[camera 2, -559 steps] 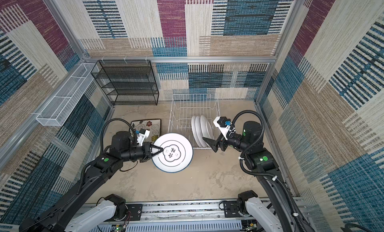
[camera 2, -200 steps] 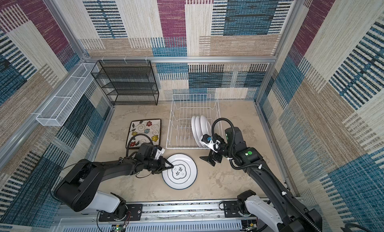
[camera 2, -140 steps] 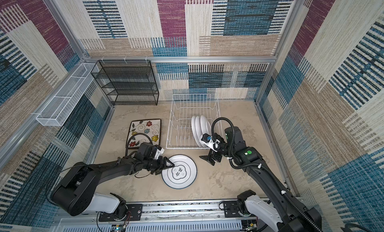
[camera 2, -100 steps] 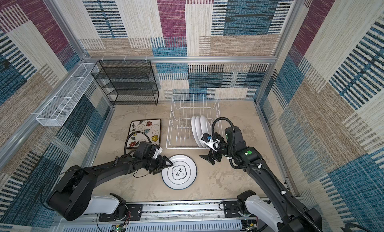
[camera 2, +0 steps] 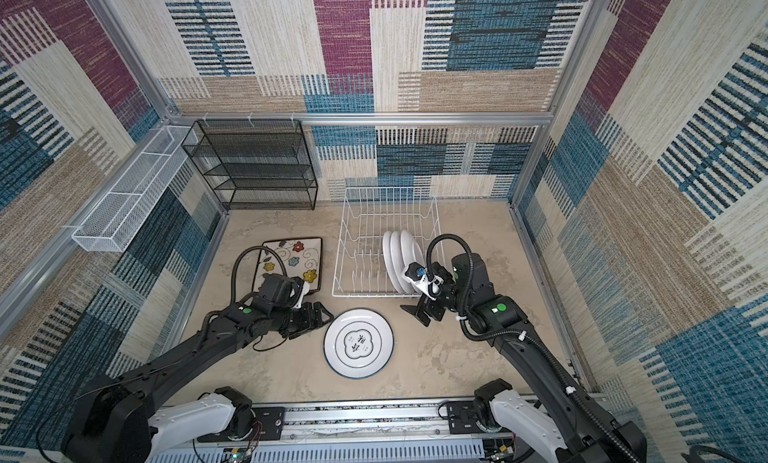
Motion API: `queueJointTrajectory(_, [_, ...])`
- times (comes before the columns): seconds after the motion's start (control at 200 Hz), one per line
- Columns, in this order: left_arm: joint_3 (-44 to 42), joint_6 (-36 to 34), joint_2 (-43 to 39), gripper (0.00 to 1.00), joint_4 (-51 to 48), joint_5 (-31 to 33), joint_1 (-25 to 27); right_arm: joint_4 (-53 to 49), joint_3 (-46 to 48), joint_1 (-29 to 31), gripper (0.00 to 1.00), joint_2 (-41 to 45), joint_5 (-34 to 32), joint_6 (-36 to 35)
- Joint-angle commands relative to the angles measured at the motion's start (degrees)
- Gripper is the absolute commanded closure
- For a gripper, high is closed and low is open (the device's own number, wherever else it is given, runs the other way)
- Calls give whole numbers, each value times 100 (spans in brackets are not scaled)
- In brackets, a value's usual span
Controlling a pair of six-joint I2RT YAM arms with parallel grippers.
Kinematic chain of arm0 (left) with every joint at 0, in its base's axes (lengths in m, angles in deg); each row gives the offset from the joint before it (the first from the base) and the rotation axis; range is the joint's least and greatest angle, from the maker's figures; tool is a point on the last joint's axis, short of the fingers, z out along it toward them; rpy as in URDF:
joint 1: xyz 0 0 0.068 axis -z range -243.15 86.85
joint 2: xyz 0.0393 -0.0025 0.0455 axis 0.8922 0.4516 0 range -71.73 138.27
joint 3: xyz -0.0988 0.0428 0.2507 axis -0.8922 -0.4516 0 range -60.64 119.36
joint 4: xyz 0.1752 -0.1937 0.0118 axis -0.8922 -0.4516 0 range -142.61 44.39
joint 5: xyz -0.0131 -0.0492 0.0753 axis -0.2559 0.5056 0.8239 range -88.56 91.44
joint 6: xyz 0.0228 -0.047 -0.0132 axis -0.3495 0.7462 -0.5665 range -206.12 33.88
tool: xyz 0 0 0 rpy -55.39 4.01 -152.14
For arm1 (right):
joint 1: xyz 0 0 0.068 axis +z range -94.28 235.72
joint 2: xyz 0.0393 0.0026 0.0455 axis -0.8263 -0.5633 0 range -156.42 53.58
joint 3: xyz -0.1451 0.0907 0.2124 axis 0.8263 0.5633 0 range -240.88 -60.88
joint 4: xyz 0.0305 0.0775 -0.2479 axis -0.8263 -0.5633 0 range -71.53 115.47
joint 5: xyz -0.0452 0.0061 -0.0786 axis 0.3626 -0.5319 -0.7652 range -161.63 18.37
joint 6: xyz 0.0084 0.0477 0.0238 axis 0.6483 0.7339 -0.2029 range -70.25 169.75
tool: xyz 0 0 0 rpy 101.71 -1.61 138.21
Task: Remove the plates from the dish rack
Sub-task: 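Open the left gripper and lift it off the plate, then move the left gripper back toward the dish rack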
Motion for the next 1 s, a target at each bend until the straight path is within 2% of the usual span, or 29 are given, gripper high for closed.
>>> queueJointTrajectory(0.0, [476, -259, -258, 20, -650, 368, -6, 391, 2, 1, 0, 24, -249, 406])
queueJointTrajectory(0.205, [1795, -591, -117, 14, -1065, 269, 45, 392, -135, 1, 0, -155, -389, 796])
queueJointTrajectory(0.481, [3232, -630, 889, 13, -1101, 184, 335, 683, -72, 0, 0, -103, -425, 980])
queueJointTrajectory(0.801, [3824, -172, 2157, 20, -189, -285, 433, 854, -5, -2, 0, -250, -626, 1271])
queueJointTrajectory(0.992, [4222, -9, 2821, 27, 101, -560, 513, 804, -37, -18, 0, -389, -748, 1338])
